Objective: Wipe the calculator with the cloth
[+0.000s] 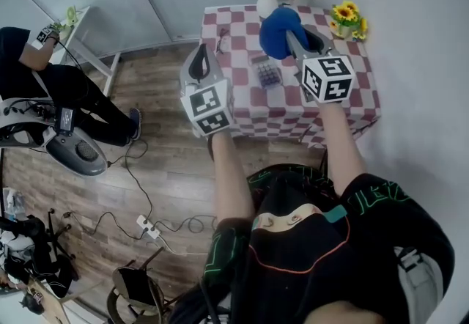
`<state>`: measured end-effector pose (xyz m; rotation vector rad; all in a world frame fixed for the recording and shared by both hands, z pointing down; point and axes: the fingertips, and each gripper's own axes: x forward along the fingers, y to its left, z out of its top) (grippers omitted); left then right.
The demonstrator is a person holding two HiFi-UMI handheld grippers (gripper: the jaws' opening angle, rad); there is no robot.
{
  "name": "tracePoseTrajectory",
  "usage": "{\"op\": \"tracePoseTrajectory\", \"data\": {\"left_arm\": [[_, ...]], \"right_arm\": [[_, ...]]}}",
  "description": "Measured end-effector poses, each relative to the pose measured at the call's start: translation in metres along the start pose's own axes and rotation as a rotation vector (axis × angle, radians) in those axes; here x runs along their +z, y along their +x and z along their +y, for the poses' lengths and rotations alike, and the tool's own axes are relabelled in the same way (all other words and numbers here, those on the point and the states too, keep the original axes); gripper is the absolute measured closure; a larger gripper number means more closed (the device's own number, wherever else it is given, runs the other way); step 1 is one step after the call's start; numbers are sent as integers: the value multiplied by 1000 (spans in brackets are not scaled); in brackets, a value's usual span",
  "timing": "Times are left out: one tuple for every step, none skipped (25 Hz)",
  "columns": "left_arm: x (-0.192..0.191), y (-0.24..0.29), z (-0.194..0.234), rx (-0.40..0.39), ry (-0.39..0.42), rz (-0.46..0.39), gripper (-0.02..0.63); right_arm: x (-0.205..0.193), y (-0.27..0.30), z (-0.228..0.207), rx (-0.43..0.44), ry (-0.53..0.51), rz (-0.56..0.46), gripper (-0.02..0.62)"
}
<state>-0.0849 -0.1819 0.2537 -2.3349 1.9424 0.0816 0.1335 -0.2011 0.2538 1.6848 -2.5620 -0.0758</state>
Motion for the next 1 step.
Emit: {"op": "tracePoseTrajectory", "data": {"left_arm": [[1, 2, -2, -4, -2, -2, 597]], "right_arm": [[0, 0, -2, -3, -1, 0, 509]]}}
